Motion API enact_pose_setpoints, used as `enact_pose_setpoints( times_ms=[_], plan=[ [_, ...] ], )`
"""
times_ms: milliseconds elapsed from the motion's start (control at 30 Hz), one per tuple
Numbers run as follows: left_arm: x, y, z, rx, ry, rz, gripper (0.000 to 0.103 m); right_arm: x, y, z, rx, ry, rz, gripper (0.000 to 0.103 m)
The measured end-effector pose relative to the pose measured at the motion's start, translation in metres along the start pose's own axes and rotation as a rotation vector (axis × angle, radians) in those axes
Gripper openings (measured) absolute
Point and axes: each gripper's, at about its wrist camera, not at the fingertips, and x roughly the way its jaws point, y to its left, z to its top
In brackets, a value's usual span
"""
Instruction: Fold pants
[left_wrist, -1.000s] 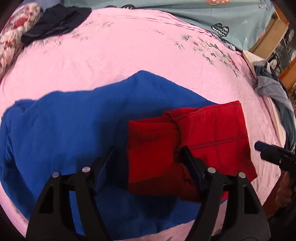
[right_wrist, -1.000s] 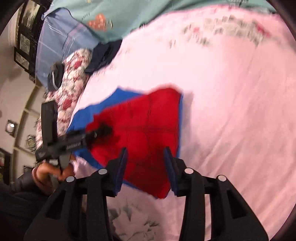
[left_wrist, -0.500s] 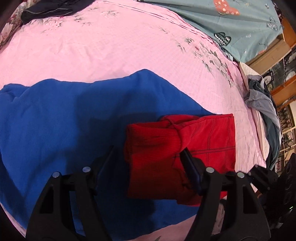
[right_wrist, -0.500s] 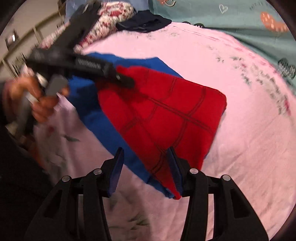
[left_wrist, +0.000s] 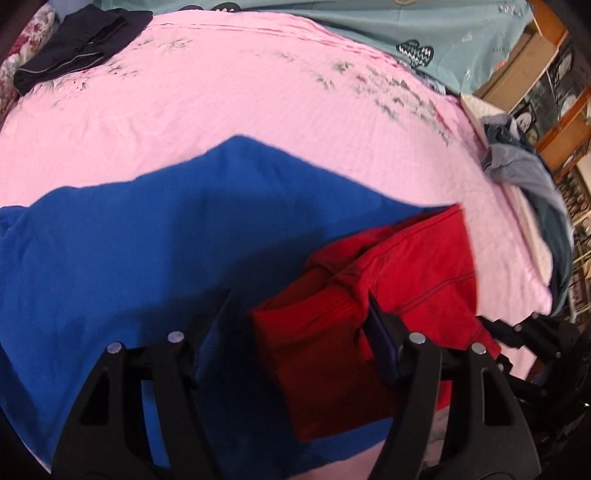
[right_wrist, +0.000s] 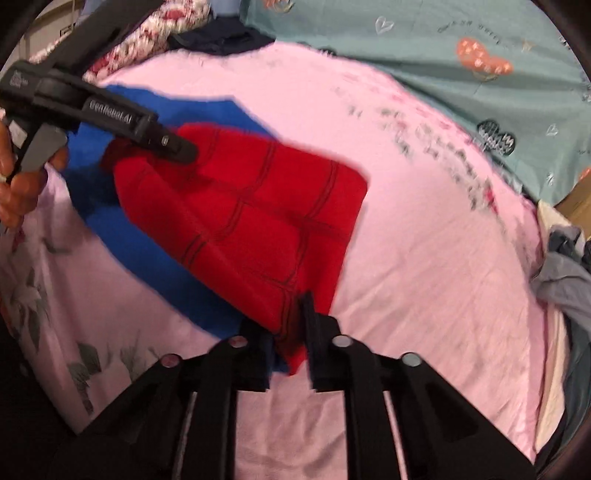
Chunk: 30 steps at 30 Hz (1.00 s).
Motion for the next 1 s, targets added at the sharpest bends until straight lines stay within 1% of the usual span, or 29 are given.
enact_pose_setpoints(
  times_ms=[33,67,100,200,267,300,333,367,433,467,533,567,633,667,733,767,800,867,900,933,1000],
  plan=[
    [-0.001,-0.004,-0.001,0.026,-0.004,0.019,0.070,-0.001,0.003,-0.002,-0.014,-0.011,-0.028,0.042],
    [-0.007,-0.006,0.000,0.035,-0.010,0.023,0.069,-0.006,0.002,0.000,-0.022,-0.004,-0.054,0.050],
    [-0.013,-0.004,0.000,0.029,-0.023,0.013,0.069,-0.015,-0.001,0.000,-0.019,-0.001,-0.044,0.053],
    [-0.035,0.006,0.003,0.004,-0.072,-0.001,0.070,-0.054,-0.018,0.007,0.015,-0.046,0.073,0.053],
    [-0.046,0.015,0.001,-0.018,-0.084,-0.003,0.070,-0.071,-0.028,0.016,0.040,-0.081,0.140,0.053],
    [-0.054,0.019,-0.002,-0.030,-0.092,-0.005,0.070,-0.080,-0.035,0.026,0.065,-0.115,0.208,0.053],
    [-0.061,0.024,-0.006,-0.042,-0.101,-0.009,0.070,-0.082,-0.037,0.039,0.079,-0.139,0.249,0.053],
    [-0.065,0.027,-0.011,-0.051,-0.108,-0.006,0.070,-0.080,-0.040,0.053,0.099,-0.167,0.313,0.053],
    [-0.070,0.033,-0.021,-0.068,-0.098,0.006,0.071,-0.070,-0.037,0.076,0.098,-0.192,0.381,0.053],
    [-0.070,0.036,-0.025,-0.078,-0.089,0.017,0.071,-0.061,-0.033,0.088,0.069,-0.203,0.397,0.053],
    [-0.071,0.043,-0.034,-0.112,-0.072,0.058,0.071,-0.041,-0.015,0.109,-0.052,-0.198,0.408,0.053],
    [-0.075,0.047,-0.037,-0.137,-0.078,0.066,0.071,-0.027,-0.010,0.119,-0.110,-0.173,0.413,0.053],
    [-0.085,0.054,-0.042,-0.192,-0.099,0.072,0.071,0.001,0.007,0.133,-0.258,-0.078,0.455,0.053],
    [-0.090,0.056,-0.045,-0.202,-0.108,0.078,0.071,0.011,0.011,0.136,-0.311,-0.059,0.460,0.053],
    [-0.097,0.060,-0.050,-0.212,-0.119,0.103,0.072,0.030,0.031,0.133,-0.450,0.008,0.489,0.053],
    [-0.102,0.063,-0.054,-0.221,-0.123,0.116,0.072,0.040,0.039,0.132,-0.511,0.031,0.477,0.053],
    [-0.105,0.065,-0.058,-0.230,-0.124,0.126,0.072,0.048,0.042,0.132,-0.533,0.042,0.485,0.053],
    [-0.110,0.074,-0.064,-0.256,-0.127,0.153,0.072,0.057,0.040,0.138,-0.497,0.074,0.535,0.036],
    [-0.113,0.077,-0.066,-0.267,-0.129,0.161,0.072,0.057,0.037,0.140,-0.467,0.095,0.571,0.024],
    [-0.118,0.082,-0.069,-0.288,-0.137,0.172,0.072,0.054,0.034,0.140,-0.461,0.085,0.558,0.018],
    [-0.122,0.089,-0.072,-0.314,-0.147,0.181,0.072,0.045,0.026,0.140,-0.444,0.059,0.521,0.009]
  ],
)
